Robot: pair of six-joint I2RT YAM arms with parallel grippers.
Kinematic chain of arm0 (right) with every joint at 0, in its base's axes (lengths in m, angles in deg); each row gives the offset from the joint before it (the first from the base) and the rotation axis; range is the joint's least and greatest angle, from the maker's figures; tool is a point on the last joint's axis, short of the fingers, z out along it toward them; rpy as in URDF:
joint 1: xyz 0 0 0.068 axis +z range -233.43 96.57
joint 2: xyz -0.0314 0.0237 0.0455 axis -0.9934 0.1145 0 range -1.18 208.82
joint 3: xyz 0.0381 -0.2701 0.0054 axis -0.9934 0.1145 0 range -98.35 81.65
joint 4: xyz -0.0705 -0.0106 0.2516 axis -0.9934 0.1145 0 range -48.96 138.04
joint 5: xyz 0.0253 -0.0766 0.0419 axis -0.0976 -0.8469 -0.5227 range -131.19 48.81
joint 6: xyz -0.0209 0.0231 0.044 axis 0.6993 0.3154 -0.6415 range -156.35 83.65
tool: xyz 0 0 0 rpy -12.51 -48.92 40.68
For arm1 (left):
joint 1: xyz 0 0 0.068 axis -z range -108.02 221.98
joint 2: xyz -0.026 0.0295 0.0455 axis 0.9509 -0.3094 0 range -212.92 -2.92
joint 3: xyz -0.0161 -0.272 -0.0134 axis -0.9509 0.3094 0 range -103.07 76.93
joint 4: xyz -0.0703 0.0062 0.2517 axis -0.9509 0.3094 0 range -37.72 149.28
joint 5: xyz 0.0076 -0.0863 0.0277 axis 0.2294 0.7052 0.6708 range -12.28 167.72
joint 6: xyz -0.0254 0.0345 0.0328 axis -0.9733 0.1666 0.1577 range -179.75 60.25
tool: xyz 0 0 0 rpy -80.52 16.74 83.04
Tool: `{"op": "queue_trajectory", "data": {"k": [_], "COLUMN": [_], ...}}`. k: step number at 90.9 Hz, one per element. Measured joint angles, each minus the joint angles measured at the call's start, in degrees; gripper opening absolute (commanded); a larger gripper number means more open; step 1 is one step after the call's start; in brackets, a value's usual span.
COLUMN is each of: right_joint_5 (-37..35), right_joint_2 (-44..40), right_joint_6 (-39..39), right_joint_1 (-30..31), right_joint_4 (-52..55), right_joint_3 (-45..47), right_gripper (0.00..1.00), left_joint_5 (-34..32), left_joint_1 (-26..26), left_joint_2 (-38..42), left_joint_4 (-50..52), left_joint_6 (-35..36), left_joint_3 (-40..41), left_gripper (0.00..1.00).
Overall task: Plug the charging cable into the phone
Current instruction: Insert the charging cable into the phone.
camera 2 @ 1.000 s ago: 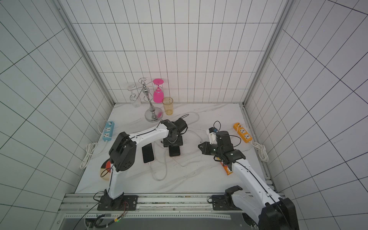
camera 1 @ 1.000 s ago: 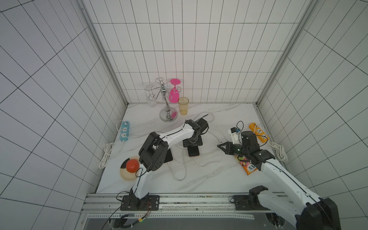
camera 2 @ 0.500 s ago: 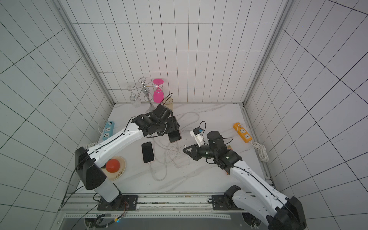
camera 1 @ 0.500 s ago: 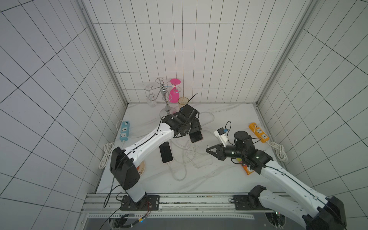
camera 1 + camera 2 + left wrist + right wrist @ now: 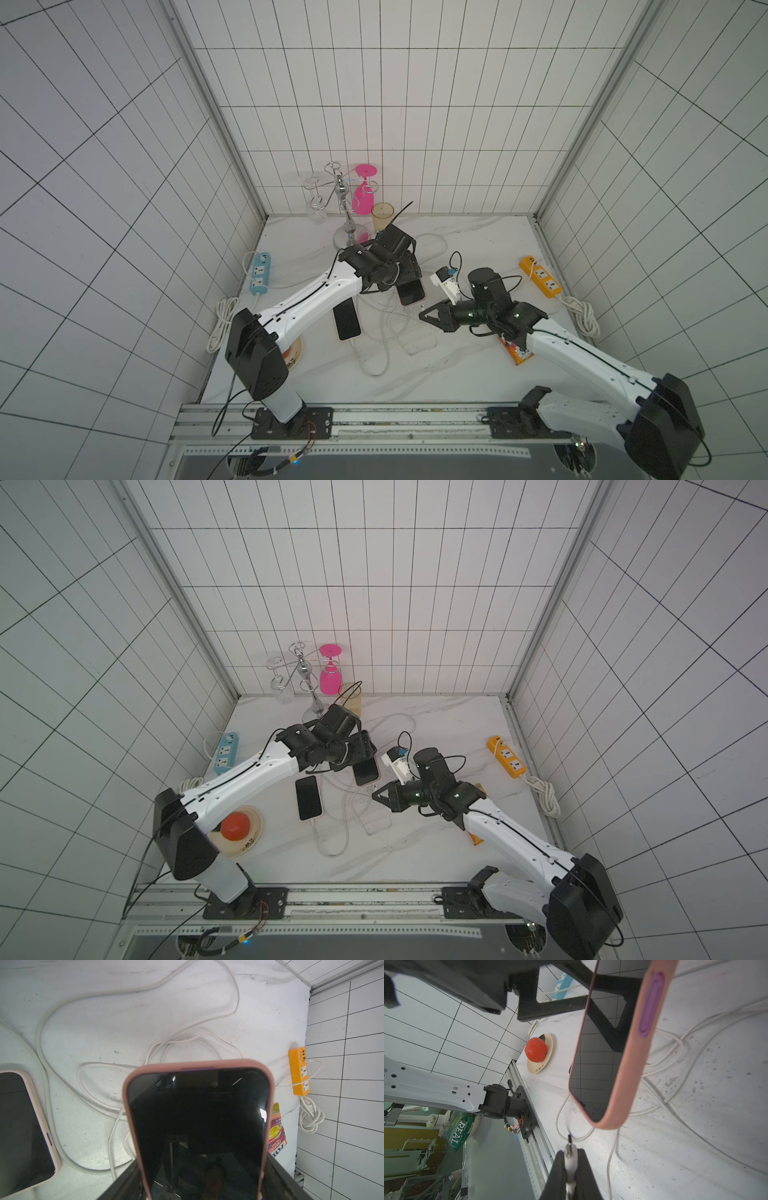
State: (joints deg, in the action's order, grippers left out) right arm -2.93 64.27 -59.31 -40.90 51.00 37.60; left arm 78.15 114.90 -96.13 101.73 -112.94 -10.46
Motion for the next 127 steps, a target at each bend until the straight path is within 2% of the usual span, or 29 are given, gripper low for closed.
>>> {"op": "queue_trajectory", "data": {"k": [31, 127], "right_joint_5": [0.31, 2.27], "right_joint_2": [3.45, 5.62], "right_joint_6": [-0.44, -4.31], "right_joint_1": [0.0, 0.24], "right_joint_4": [-0.61, -2.62], "right_joint_3": [-0.61, -0.87], "right_gripper": [0.0, 0.0], "left_joint_5": [0.74, 1.09], "left_joint_1": [0.11, 0.94], "left_joint_2": [1.97, 1.2], "left_joint_4": [-1.03, -2.12], "left_joint_6": [-0.46, -0.94], "left_joint_3": [1.49, 2.78], "left_gripper": [0.28, 0.28]}}
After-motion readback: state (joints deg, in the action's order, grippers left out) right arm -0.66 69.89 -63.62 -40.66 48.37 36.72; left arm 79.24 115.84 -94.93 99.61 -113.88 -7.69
